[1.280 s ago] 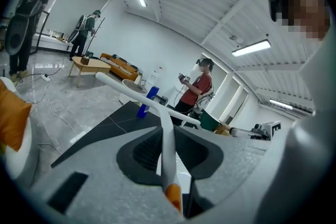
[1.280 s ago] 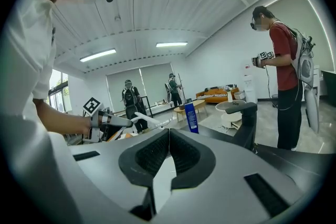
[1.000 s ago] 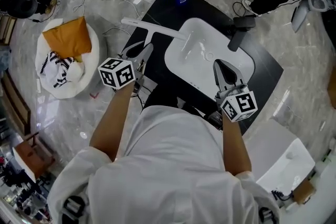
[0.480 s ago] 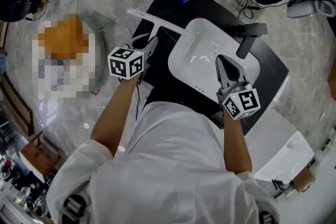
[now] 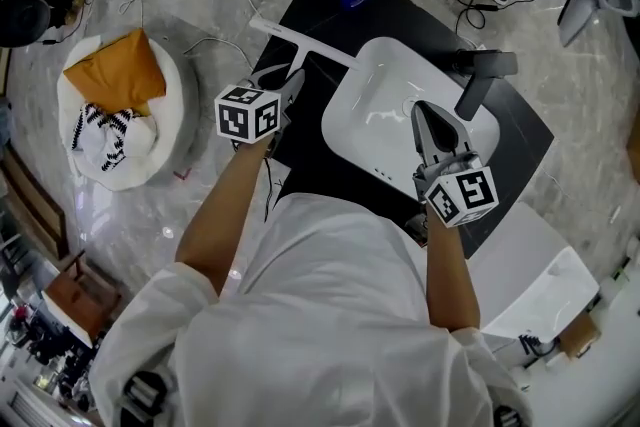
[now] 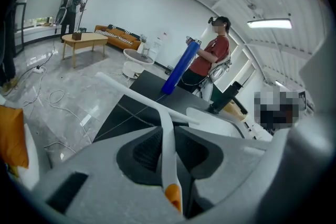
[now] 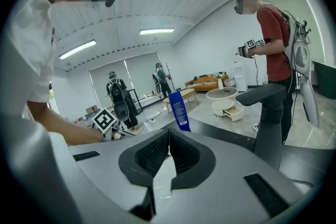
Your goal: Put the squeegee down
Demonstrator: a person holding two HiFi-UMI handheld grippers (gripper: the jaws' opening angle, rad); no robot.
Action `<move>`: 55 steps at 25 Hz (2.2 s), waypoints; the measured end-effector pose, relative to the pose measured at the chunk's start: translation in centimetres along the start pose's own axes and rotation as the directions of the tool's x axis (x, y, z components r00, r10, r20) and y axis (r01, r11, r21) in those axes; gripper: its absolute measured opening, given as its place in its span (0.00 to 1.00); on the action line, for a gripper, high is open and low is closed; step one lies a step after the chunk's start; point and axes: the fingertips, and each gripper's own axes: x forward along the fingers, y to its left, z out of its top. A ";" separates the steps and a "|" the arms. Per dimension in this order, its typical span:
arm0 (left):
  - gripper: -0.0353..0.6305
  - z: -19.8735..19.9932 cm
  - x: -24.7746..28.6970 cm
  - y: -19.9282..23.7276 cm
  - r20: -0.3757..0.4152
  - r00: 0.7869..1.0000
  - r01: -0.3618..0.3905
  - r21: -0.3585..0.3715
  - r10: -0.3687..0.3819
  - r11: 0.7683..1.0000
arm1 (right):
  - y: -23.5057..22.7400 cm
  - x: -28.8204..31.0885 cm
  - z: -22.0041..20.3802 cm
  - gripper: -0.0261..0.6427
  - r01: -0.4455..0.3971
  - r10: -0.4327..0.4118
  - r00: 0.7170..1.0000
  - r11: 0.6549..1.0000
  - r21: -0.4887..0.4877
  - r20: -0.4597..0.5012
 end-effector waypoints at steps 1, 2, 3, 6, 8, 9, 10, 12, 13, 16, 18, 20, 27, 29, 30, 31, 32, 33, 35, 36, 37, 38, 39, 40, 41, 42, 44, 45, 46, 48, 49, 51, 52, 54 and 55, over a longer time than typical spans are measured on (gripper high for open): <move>0.18 -0.1 0.2 0.1 -0.005 1.000 0.000 -0.005 0.000 1.000 | -0.1 0.0 0.0 0.06 0.002 -0.002 1.000 1.000 0.001 -0.001; 0.18 -0.1 0.4 0.3 -0.010 1.000 0.000 -0.008 0.000 1.000 | -0.2 0.1 0.1 0.06 0.006 -0.006 1.000 1.000 0.004 -0.002; 0.18 -0.1 0.6 0.4 -0.014 1.000 0.000 -0.010 0.000 1.000 | -0.4 0.2 0.0 0.06 0.010 -0.010 1.000 1.000 0.007 -0.002; 0.18 -0.2 1.2 0.8 -0.030 1.000 -0.003 -0.010 0.002 1.000 | -0.9 0.4 0.0 0.06 0.018 -0.018 1.000 1.000 0.013 -0.003; 0.18 -0.1 1.5 1.1 -0.042 0.999 -0.010 -0.005 0.010 1.000 | -1.1 0.5 0.0 0.06 0.020 -0.020 1.000 1.000 0.008 -0.005; 0.18 -0.1 1.6 1.2 -0.046 0.999 -0.015 -0.002 0.015 1.000 | -1.1 0.6 0.0 0.06 0.021 -0.021 1.000 1.000 0.001 -0.007; 0.18 -0.1 1.7 1.3 -0.051 0.999 -0.018 0.001 0.018 1.000 | -1.1 0.6 0.0 0.06 0.022 -0.022 1.000 1.000 -0.004 -0.008; 0.18 -0.2 1.8 1.4 -0.061 0.998 -0.025 0.007 0.025 1.000 | -1.1 0.7 0.0 0.06 0.023 -0.023 1.000 1.000 -0.004 -0.007; 0.18 -0.3 1.9 1.5 -0.069 0.997 -0.030 0.013 0.031 0.999 | -1.1 0.7 0.0 0.06 0.022 -0.022 1.000 1.000 -0.003 -0.008; 0.18 -0.8 2.0 1.7 -0.103 0.993 -0.050 0.034 0.054 0.998 | -1.0 0.8 -0.1 0.06 0.018 -0.018 1.000 1.000 -0.011 -0.015; 0.18 -1.1 2.1 1.8 -0.124 0.990 -0.061 0.031 0.065 0.998 | -0.8 1.0 -0.2 0.06 0.012 -0.013 1.000 1.000 -0.016 -0.021; 0.19 -1.3 2.2 1.9 -0.145 0.986 -0.074 0.038 0.078 0.997 | -0.6 1.1 -0.3 0.06 0.007 -0.007 1.000 1.000 -0.015 -0.023; 0.19 -1.6 2.4 2.0 -0.199 0.974 -0.096 0.072 0.108 0.993 | -0.6 1.1 -0.3 0.06 0.007 -0.007 1.000 1.000 -0.003 -0.012; 0.19 -1.6 2.4 2.0 -0.207 0.970 -0.114 0.094 0.131 0.989 | -0.6 0.9 -0.3 0.06 0.010 -0.010 1.000 1.000 -0.001 -0.010; 0.19 -1.7 2.4 2.1 -0.211 0.967 -0.123 0.105 0.143 0.987 | -0.6 0.8 -0.4 0.06 0.011 -0.011 1.000 1.000 0.000 -0.010; 0.20 -1.8 2.5 2.1 -0.217 0.964 -0.130 0.114 0.153 0.985 | -0.5 0.8 -0.4 0.06 0.011 -0.011 1.000 1.000 0.000 -0.009; 0.20 -1.9 2.5 2.2 -0.225 0.961 -0.135 0.120 0.159 0.984 | -0.5 0.7 -0.4 0.06 0.012 -0.012 1.000 1.000 0.001 -0.008; 0.20 -2.1 2.6 2.2 -0.235 0.958 -0.137 0.122 0.162 0.983 | -0.5 0.6 -0.4 0.06 0.013 -0.013 1.000 1.000 0.002 -0.006; 0.21 -2.3 2.8 2.2 -0.243 0.956 -0.135 0.122 0.162 0.983 | -0.4 0.4 -0.4 0.06 0.013 -0.013 1.000 1.000 0.002 -0.002; 0.21 -2.3 2.7 2.1 -0.239 0.958 -0.133 0.121 0.159 0.984 | -0.4 0.3 -0.4 0.06 0.012 -0.012 1.000 1.000 0.001 0.000; 0.22 -2.2 2.7 2.0 -0.232 0.960 -0.132 0.120 0.157 0.984 | -0.3 0.2 -0.4 0.06 0.011 -0.011 1.000 1.000 -0.001 0.002; 0.24 -2.1 2.6 1.9 -0.222 0.963 -0.131 0.120 0.155 0.984 | -0.3 0.0 -0.4 0.06 0.010 -0.010 1.000 1.000 -0.002 0.004; 0.26 -1.9 2.5 1.8 -0.209 0.966 -0.130 0.120 0.153 0.984 | -0.2 -0.2 -0.4 0.06 0.011 -0.011 1.000 1.000 -0.003 0.006; 0.27 -1.7 2.3 1.7 -0.196 0.968 -0.131 0.122 0.153 0.984 | -0.1 -0.4 -0.4 0.06 0.010 -0.010 1.000 1.000 -0.003 0.009; 0.30 -1.4 2.1 1.7 -0.183 0.971 -0.133 0.126 0.155 0.983 | 0.0 -0.6 -0.3 0.06 0.009 -0.009 1.000 1.000 -0.004 0.012; 0.30 -1.1 1.8 1.6 -0.171 0.973 -0.136 0.131 0.157 0.982 | 0.0 -0.8 -0.3 0.06 0.007 -0.007 1.000 1.000 -0.006 0.016; 0.30 -0.2 1.2 1.6 -0.142 0.975 -0.148 0.146 0.169 0.978 | 0.2 -1.4 -0.2 0.06 0.006 -0.006 1.000 1.000 -0.011 0.027; 0.30 0.4 0.7 1.6 -0.119 0.976 -0.161 0.157 0.181 0.974 | 0.3 -1.8 -0.2 0.06 0.007 -0.006 0.999 1.000 -0.014 0.034; 0.30 1.1 0.0 1.6 -0.086 0.977 -0.180 0.169 0.196 0.969 | 0.5 -2.2 -0.1 0.06 0.007 -0.006 0.999 1.000 -0.017 0.040; 0.30 3.0 -1.9 1.3 0.015 0.975 -0.222 0.187 0.223 0.957 | 0.9 -3.3 0.1 0.06 0.004 -0.003 0.999 1.000 -0.027 0.054; 0.30 4.0 -3.0 0.8 0.073 0.972 -0.234 0.190 0.224 0.953 | 1.0 -3.9 0.2 0.06 0.004 -0.002 0.998 0.999 -0.032 0.062; 0.26 5.9 -5.0 -0.9 0.183 0.963 -0.231 0.196 0.196 0.953 | 1.2 -5.3 0.4 0.06 0.006 -0.002 0.997 0.999 -0.044 0.080; 0.22 6.7 -6.0 -2.0 0.231 0.957 -0.223 0.205 0.174 0.953 | 1.4 -6.0 0.5 0.06 0.005 0.000 0.996 0.999 -0.052 0.089; 0.14 7.9 -8.0 -4.6 0.311 0.941 -0.210 0.229 0.133 0.950 | 1.7 -7.8 0.9 0.06 0.005 0.003 0.994 0.998 -0.067 0.112; 0.12 8.2 -9.1 -6.0 0.344 0.932 -0.207 0.239 0.117 0.949 | 2.0 -8.8 1.1 0.06 0.004 0.005 0.992 0.998 -0.069 0.126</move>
